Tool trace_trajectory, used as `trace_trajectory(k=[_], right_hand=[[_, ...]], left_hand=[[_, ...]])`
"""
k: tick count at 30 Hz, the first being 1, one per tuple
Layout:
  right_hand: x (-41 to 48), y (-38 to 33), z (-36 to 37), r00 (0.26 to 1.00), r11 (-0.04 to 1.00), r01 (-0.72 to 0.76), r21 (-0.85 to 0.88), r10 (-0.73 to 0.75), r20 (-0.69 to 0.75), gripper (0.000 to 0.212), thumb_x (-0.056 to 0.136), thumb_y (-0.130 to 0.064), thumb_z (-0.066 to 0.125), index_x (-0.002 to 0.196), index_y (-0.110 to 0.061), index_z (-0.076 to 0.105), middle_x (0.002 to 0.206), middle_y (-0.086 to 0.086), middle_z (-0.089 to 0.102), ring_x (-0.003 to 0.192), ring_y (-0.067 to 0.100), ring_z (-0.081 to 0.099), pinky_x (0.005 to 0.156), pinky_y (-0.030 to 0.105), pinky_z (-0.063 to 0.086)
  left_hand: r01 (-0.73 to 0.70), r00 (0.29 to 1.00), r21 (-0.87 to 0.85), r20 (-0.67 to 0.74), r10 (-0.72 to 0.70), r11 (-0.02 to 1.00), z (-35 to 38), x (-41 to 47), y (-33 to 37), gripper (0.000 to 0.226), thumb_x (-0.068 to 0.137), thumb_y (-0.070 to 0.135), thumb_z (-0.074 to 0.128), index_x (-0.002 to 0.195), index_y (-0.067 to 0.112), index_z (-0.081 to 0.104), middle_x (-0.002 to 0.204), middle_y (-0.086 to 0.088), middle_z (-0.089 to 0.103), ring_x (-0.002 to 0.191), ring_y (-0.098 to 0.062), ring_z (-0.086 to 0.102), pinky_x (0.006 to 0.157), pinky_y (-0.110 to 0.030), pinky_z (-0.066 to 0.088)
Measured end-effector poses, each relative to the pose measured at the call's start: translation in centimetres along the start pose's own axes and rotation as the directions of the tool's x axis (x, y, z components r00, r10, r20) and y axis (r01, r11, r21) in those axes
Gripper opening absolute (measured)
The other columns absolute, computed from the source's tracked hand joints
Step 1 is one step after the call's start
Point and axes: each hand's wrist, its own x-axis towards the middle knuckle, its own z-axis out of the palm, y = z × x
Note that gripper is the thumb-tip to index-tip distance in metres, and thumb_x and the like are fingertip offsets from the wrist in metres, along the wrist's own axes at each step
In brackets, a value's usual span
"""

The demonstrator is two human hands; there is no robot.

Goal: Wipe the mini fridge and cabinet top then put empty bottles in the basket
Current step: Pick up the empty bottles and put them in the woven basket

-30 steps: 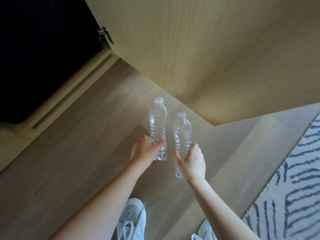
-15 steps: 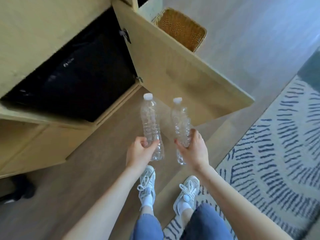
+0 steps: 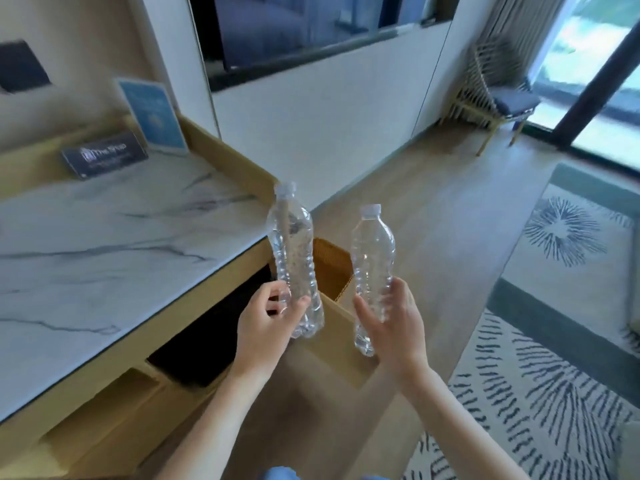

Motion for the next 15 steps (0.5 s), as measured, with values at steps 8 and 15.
trace_trajectory(k=[8, 15], right_hand=[[0.6, -4.2, -5.2, 0.975, 0.991, 0.003, 0.132, 0.026, -0.219, 0.060, 0.081, -0.046, 0.076, 0.127, -0.016, 0.052, 0.102, -0.009, 0.060, 0.086, 0.009, 0.061, 0.077, 0.025, 0.049], [-1.8, -0.8, -7.5, 0.943, 0.984, -0.134, 0.119, 0.164, -0.290, 0.060, 0.081, -0.043, 0.077, 0.128, -0.013, 0.054, 0.096, -0.021, 0.055, 0.084, -0.006, 0.057, 0.071, 0.007, 0.040]], left_hand=[[-0.220, 0.963, -0.038, 0.149, 0.223, 0.975, -0.6, -0.3, 6.7, 0.049, 0.074, 0.055, 0.068, 0.117, 0.034, 0.059, 0.105, 0.028, 0.064, 0.100, 0.010, 0.057, 0.083, -0.020, 0.048], [-0.192, 0.939, -0.058, 0.280, 0.201, 0.980, 3.3, -1.2, 5.3, 0.057, 0.070, 0.063, 0.067, 0.118, 0.035, 0.056, 0.113, 0.023, 0.062, 0.104, 0.013, 0.055, 0.080, -0.012, 0.046]])
